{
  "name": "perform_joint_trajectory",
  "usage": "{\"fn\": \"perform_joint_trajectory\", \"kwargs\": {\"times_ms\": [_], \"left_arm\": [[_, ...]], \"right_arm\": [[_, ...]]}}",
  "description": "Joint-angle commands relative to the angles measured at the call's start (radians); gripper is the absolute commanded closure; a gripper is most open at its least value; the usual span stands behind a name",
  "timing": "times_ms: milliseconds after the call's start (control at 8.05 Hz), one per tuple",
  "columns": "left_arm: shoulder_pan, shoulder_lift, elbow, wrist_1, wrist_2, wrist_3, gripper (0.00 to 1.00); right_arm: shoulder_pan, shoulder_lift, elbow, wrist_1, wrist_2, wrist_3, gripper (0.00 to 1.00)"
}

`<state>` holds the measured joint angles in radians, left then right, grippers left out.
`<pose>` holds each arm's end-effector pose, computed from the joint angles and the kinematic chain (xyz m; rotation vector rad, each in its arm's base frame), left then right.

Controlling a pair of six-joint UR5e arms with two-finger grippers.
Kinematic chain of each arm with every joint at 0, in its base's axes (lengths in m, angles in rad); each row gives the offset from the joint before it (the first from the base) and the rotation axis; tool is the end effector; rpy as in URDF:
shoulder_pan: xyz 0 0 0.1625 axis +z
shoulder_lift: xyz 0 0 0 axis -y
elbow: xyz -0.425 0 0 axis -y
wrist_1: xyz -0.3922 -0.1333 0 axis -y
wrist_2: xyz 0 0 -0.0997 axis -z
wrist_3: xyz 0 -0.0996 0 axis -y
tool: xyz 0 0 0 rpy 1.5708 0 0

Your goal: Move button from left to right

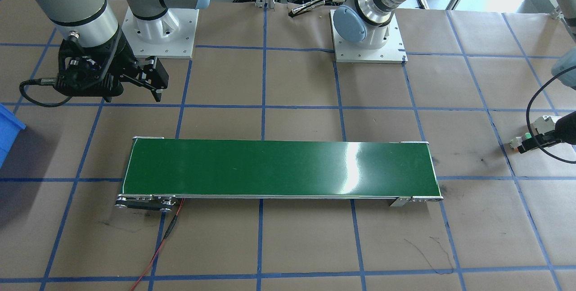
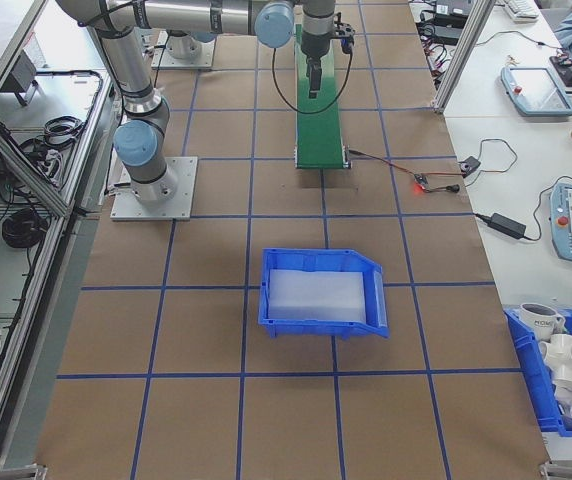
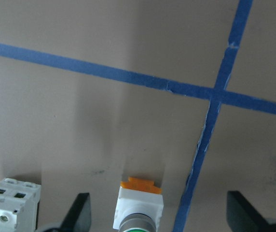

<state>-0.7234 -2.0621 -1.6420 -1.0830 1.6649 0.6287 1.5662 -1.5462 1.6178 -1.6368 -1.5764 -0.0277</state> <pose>0.3859 -0.5061 0.2217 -0.3347 3.0987 0.1849 0.1304 -0.5014 0.4592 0.0363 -3.1359 -0.0089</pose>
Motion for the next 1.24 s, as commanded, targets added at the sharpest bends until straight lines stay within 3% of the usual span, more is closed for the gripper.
{"fn": "perform_joint_trajectory", "kwargs": {"times_ms": [0,124,373,497,869,1118], "left_arm": [[0.001,-0.022,-0.033,0.000,0.031,0.009,0.00],[0.001,-0.024,-0.041,0.002,0.094,0.008,0.00],[0.001,-0.024,-0.041,0.002,0.098,0.008,0.00],[0.001,-0.026,-0.041,0.003,0.099,0.008,0.06],[0.001,-0.026,-0.041,0.003,0.107,0.009,1.00],[0.001,-0.026,-0.036,0.002,0.104,0.020,1.00]], "right_arm": [[0.000,0.000,0.001,0.000,-0.001,-0.001,0.00],[0.001,0.000,0.002,0.000,-0.001,-0.001,0.00],[0.001,0.000,0.002,0.000,-0.001,-0.001,0.00],[0.001,0.000,0.002,0.000,-0.001,-0.001,0.00],[0.001,0.000,0.002,0.000,-0.001,-0.001,0.00],[0.000,0.000,0.002,0.000,-0.001,-0.001,0.00]]}}
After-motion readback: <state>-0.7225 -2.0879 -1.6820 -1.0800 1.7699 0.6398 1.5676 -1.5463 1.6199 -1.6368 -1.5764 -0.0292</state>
